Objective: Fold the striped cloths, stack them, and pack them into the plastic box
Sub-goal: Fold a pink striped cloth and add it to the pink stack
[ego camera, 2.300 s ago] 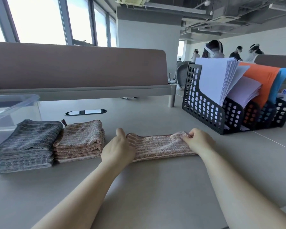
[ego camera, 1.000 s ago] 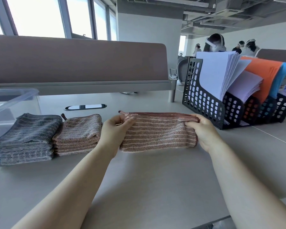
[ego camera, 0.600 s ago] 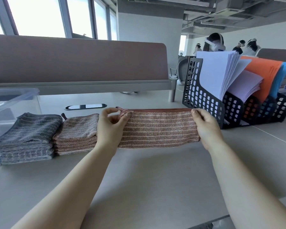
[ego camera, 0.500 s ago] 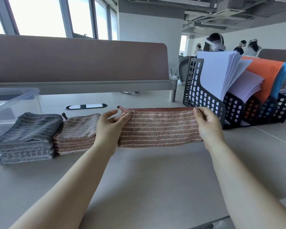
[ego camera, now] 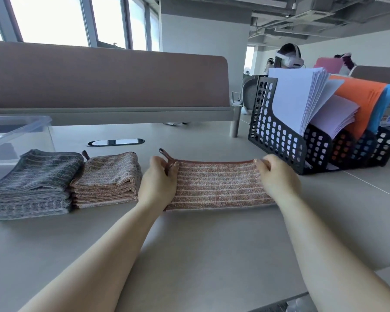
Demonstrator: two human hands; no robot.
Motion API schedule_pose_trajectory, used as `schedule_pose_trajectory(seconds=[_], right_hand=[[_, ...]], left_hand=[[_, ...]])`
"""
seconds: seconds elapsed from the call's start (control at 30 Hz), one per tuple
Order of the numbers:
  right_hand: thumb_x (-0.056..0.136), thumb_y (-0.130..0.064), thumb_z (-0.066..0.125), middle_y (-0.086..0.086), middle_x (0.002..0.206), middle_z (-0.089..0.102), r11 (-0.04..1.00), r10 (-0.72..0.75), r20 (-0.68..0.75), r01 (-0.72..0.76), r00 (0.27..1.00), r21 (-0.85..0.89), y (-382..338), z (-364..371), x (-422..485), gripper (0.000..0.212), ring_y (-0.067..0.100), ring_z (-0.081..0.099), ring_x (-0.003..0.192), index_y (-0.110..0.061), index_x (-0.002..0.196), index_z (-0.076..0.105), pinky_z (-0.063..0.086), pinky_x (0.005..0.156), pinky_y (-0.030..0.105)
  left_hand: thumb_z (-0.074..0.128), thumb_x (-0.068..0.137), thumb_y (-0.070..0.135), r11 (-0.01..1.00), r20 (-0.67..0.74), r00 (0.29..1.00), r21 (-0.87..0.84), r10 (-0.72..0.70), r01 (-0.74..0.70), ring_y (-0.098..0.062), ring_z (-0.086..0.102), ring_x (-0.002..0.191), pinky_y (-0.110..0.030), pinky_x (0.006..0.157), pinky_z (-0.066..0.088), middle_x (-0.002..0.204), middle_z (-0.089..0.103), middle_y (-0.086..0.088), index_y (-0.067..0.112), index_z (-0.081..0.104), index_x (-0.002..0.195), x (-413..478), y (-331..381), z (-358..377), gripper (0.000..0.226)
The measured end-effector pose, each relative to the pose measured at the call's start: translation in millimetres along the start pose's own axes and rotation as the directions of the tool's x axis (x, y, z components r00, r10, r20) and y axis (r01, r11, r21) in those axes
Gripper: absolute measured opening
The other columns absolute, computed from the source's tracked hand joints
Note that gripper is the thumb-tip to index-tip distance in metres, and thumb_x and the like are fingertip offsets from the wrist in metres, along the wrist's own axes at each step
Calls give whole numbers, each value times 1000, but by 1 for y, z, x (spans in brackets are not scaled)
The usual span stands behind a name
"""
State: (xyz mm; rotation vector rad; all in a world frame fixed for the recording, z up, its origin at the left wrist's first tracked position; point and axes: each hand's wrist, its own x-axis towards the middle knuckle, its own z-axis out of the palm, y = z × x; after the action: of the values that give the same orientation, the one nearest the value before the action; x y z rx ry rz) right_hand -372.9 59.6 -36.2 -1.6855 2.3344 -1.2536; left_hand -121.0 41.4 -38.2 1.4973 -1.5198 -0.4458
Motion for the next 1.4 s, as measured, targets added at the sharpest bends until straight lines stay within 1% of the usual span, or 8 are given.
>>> schedule_pose_trajectory(seconds=[0.1,0.27,0.4,0.67,0.97,1.07,1.2,1.4], right_hand=[[96,-49,38,1,124,62,888,-178,-42,142,983,-438,-20,14,-10,41,24,56,113,-23,125,53,35,98,40],[98,-55,19,-12,159,10,873,-339,607,481,719,-81,-49,43,-35,55,14,3,148,-38,150,16,2,118,39],[91,-68,13,-15,159,0,843,-197,705,485,681,-233,-40,45,-32,62,13,-4,148,-45,149,8,-2,119,41],[91,-68,14,-10,160,1,880,118,523,155,844,-449,-3,24,-12,67,21,-1,148,-37,151,10,-6,116,49],[91,-29,51,5,133,53,916,166,206,-74,964,-394,-4,9,-5,39,30,49,118,-25,129,49,39,94,37],[88,-15,53,4,130,52,959,98,104,-66,990,-274,-3,8,-3,38,28,56,110,-26,124,50,42,90,36],[83,-8,62,3,125,56,991,91,16,-92,996,95,-10,7,-4,42,21,58,99,-19,122,52,45,81,29],[84,-15,69,-3,97,64,787,-135,-93,163,987,595,-68,20,-38,26,8,61,85,-18,106,56,48,79,19]], left_hand=[[53,93,34,993,71,990,8,-120,119,-32,58,103,-35,78,43,108,61,-14,6,44,111,0,-3,16,35],[55,86,17,998,150,987,30,-60,56,-24,57,83,-30,70,42,97,61,-6,20,42,119,0,-6,14,35],[54,88,13,989,158,987,147,-6,-17,-24,57,92,-24,73,38,104,66,-8,17,64,105,4,-13,10,20],[53,92,23,975,145,989,224,-20,-13,-29,58,97,-30,74,43,104,63,-9,18,57,112,1,-12,9,21],[65,83,24,977,318,948,194,18,-83,-25,55,109,-26,84,41,122,56,-6,22,47,131,-11,2,8,51],[62,84,19,998,264,964,-35,-43,54,-15,58,65,-19,55,42,89,62,4,26,61,108,-8,1,7,25],[55,91,16,987,129,992,-160,-11,32,-6,48,47,-12,41,33,77,64,2,21,71,99,-2,-3,7,19],[56,92,21,922,61,962,-308,266,-236,-20,60,107,-36,97,47,117,60,-2,15,66,113,-16,25,18,24]])
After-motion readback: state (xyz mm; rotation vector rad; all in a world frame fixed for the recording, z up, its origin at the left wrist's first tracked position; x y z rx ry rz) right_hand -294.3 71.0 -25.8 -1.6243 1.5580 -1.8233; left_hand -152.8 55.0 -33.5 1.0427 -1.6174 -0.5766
